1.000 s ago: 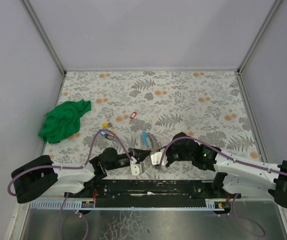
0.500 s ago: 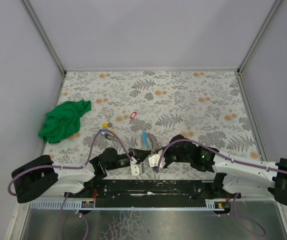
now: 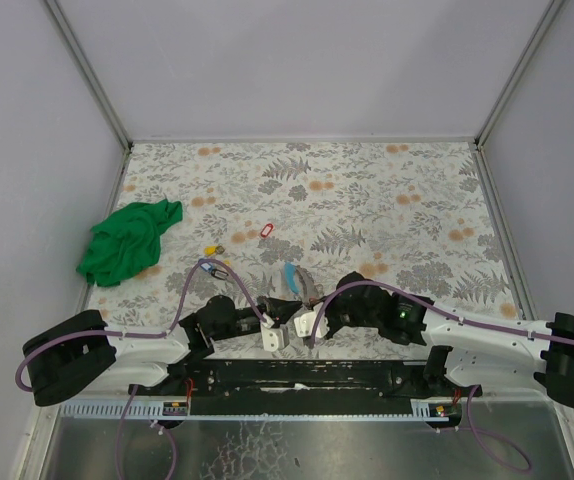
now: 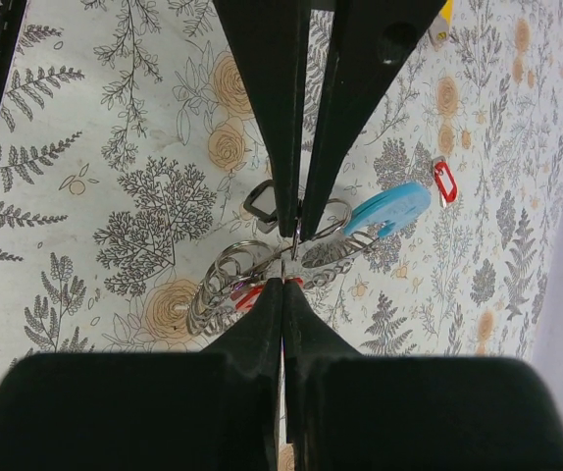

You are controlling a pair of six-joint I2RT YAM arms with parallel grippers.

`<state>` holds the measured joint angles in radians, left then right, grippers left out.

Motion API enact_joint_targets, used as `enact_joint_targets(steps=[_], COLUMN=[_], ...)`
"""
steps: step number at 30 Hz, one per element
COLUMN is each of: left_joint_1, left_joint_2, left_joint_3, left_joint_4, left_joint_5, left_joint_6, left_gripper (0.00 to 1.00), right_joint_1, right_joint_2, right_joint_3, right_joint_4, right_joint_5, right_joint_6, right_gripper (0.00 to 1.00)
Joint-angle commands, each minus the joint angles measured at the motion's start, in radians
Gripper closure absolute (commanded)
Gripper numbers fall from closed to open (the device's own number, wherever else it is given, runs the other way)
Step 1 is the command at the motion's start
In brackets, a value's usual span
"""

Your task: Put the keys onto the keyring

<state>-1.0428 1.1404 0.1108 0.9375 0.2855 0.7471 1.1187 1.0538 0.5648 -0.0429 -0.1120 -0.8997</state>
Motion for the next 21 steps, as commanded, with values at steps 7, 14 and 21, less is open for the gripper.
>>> enact_joint_targets(steps=[7, 14, 21], left_joint_1=[-0.010, -0.009, -0.009], left_joint_2=[0.000, 0.008, 0.008], left_joint_3=[0.001, 0.004, 0.006], left_joint_4=[0.100, 0.101, 0.097], left_joint_5=[0.014, 0.013, 0.012], left_joint_6=[0.017, 0.017, 0.017], left_gripper=[1.00, 1.00, 1.00], right_joint_1=[0.018, 0.020, 0.022], right_joint_2=[-0.012, -0.010, -0.015], right_joint_3=[0.012, 0.015, 0.016], right_joint_4=[0.051, 0.047, 0.053], right_joint_5=[0.050, 0.055, 0.038], right_joint_6=[0.011, 0.022, 0.027], right_gripper=[1.00, 1.00, 1.00])
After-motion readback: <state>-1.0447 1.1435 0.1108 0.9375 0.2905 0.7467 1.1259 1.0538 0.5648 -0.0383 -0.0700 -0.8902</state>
